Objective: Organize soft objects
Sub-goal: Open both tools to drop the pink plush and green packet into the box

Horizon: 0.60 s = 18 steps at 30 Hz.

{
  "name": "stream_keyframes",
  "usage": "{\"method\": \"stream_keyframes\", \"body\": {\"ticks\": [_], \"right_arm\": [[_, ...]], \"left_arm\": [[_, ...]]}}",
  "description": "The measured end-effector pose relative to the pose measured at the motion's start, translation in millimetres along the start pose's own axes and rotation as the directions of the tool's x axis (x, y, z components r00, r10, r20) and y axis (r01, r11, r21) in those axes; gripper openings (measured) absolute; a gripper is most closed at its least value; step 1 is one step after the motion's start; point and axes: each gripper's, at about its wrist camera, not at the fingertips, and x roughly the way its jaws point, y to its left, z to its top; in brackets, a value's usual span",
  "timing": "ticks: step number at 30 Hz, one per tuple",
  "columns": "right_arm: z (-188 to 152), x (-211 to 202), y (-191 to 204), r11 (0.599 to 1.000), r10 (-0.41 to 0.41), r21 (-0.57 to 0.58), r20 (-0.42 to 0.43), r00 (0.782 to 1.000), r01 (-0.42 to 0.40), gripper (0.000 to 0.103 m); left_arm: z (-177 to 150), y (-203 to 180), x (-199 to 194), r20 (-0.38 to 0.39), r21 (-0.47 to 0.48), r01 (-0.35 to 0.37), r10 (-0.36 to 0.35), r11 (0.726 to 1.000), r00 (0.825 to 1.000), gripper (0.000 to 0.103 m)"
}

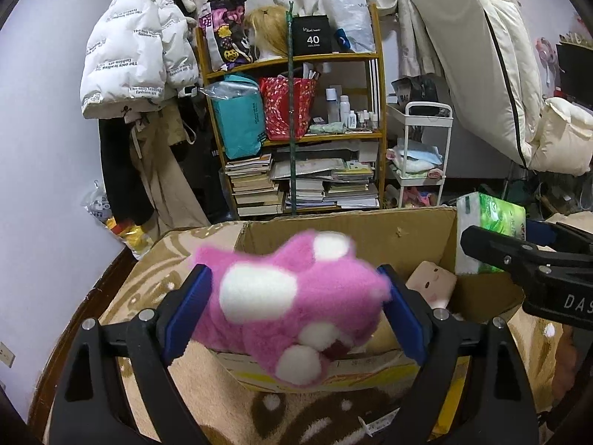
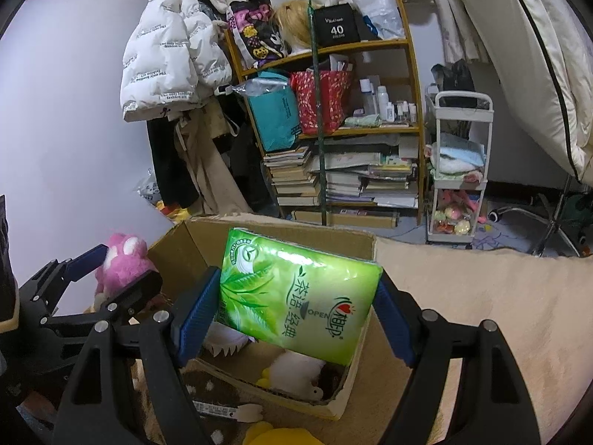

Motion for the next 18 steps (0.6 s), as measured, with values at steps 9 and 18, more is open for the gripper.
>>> {"method": "stream_keyframes", "body": {"ticks": [9,18], "right_arm": [[-2.6,12.1,-2.0,1.0,-0.01,0.0,-0.06,0.998,0.01,0.096],[5.0,-7.4,4.1,0.999,-0.036,-0.015,-0.014,0.999,0.035,0.103]], "left_arm": [[-1.8,5.6,1.1,-0.017,-0.014,-0.028,0.028,1.0,0.999,0.094],[1.0,20.1,-10.6,-0.032,-0.033,-0.075,0.074,0.997,0.997,0.098]]}}
